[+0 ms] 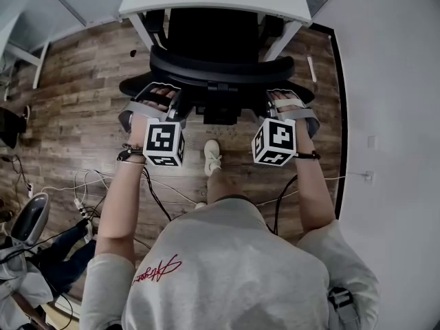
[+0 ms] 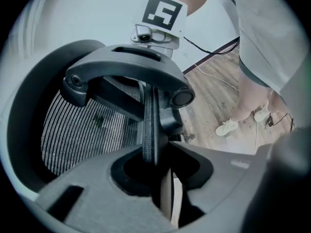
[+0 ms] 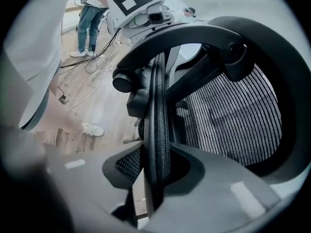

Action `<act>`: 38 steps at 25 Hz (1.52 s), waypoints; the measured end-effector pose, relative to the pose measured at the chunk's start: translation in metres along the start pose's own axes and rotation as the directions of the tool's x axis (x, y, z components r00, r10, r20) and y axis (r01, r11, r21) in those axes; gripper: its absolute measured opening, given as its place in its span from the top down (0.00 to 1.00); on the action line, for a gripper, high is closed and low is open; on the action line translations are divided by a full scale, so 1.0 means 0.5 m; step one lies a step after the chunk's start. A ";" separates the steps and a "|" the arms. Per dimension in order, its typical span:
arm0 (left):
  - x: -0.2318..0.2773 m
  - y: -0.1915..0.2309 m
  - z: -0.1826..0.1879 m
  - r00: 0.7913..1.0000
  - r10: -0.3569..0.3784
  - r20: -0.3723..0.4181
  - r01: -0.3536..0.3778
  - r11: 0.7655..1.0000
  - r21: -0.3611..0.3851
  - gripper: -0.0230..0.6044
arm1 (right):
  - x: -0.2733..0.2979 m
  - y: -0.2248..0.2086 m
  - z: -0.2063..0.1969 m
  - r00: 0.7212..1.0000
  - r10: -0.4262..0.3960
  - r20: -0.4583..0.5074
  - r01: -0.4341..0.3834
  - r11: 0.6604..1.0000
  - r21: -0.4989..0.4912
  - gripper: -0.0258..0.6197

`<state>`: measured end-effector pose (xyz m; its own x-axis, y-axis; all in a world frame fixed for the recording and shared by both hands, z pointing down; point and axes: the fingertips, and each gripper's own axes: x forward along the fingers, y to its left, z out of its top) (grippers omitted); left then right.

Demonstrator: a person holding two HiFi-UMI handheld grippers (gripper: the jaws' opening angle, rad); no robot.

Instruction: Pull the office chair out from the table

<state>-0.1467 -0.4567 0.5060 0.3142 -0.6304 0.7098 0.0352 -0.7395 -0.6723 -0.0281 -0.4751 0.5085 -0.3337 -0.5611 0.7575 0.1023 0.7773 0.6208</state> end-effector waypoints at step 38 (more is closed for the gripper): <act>-0.131 -0.164 0.069 1.000 0.006 0.000 -0.006 1.000 0.004 0.80 | -0.132 0.174 0.042 0.999 -0.027 -0.019 0.027 1.000 -0.010 0.81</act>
<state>-0.1372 -0.3467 0.5075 0.3146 -0.6348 0.7057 0.0366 -0.7348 -0.6773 -0.0169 -0.3648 0.5083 -0.3187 -0.5870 0.7442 0.1023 0.7592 0.6427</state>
